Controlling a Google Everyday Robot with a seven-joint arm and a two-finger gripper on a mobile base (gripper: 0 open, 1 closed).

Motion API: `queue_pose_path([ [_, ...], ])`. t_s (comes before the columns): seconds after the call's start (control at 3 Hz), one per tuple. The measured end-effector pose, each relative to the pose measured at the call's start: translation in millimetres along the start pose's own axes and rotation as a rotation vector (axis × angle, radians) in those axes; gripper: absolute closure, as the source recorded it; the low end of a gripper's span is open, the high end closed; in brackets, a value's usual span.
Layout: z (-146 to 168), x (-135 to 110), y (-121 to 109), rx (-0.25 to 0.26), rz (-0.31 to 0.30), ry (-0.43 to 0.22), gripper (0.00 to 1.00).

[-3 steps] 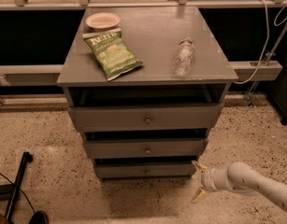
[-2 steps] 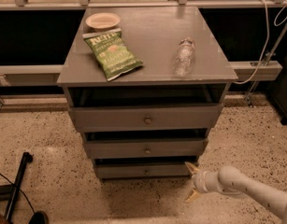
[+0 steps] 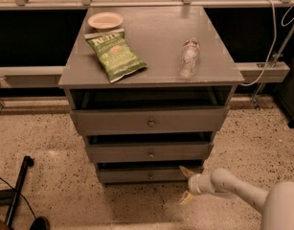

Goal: Open bottom drawer

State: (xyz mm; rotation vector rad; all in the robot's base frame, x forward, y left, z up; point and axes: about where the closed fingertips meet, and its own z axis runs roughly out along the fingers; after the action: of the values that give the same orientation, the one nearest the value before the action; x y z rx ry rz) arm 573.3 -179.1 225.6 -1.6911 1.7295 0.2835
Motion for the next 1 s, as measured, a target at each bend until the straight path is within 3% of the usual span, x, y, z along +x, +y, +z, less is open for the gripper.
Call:
queue_pose_path([
  [0.67, 43, -7, -20, -0.035, -0.071, 0.012, 0.00],
  [1.0, 69, 1, -27, -0.080, -0.071, 0.028, 0.00],
])
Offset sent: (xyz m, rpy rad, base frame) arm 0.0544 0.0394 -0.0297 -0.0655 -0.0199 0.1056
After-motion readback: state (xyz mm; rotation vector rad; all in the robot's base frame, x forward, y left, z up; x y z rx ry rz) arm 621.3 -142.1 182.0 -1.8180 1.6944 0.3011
